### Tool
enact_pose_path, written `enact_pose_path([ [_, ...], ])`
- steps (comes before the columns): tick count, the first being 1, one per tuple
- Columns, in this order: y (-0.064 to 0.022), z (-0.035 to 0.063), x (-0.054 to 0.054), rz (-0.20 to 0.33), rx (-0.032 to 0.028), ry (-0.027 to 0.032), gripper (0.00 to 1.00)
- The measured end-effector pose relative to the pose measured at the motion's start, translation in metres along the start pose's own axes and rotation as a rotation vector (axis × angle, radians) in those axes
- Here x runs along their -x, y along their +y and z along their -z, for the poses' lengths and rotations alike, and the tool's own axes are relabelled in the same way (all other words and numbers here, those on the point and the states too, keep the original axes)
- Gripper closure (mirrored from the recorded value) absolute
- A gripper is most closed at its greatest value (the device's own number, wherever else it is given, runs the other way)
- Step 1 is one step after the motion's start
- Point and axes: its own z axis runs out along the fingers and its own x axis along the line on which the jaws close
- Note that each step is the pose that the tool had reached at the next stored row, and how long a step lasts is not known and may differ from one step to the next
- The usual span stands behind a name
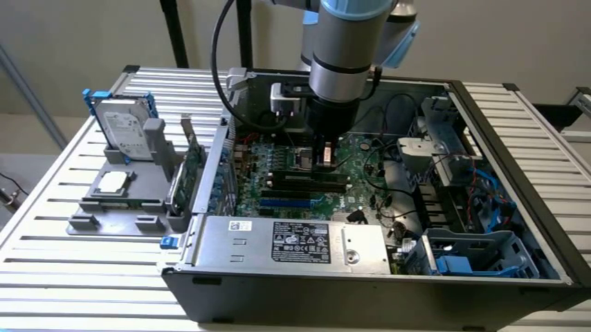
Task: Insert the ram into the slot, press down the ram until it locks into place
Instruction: 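Insert the ram into the slot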
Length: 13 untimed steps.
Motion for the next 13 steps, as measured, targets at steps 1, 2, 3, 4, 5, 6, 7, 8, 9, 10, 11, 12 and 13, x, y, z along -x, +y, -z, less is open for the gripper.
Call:
enact_pose_path([
  [1,0.0,-0.0002,0.0003,0.0,0.0,0.0019,0.87],
  [2,-0.0001,-0.0004,0.0006,0.0,-0.0002,0.0035,0.87],
  [3,-0.0001,-0.0007,0.0009,0.0,-0.0001,0.0047,0.87],
  [4,-0.0001,-0.001,0.0011,0.0,-0.0002,0.0056,0.87],
  [5,-0.0001,-0.0012,0.0012,0.0,-0.0001,0.0064,0.87],
  [6,-0.0001,-0.0016,0.0014,0.0,-0.0001,0.0071,0.87],
  [7,-0.0001,-0.0019,0.0015,0.0,-0.0001,0.0077,0.87],
  [8,-0.0001,-0.0023,0.0016,0.0,-0.0001,0.0081,0.87],
  [9,-0.0001,-0.0027,0.0017,0.0,-0.0002,0.0088,0.87],
  [10,-0.0001,-0.003,0.0019,0.0,-0.0001,0.0094,0.87],
  [11,-0.0001,-0.0034,0.002,0.0,-0.0002,0.0099,0.87],
  [12,-0.0001,-0.0036,0.0021,0.0,-0.0002,0.0105,0.87],
  [13,-0.0002,-0.004,0.0022,0.0,-0.0002,0.0109,0.87],
])
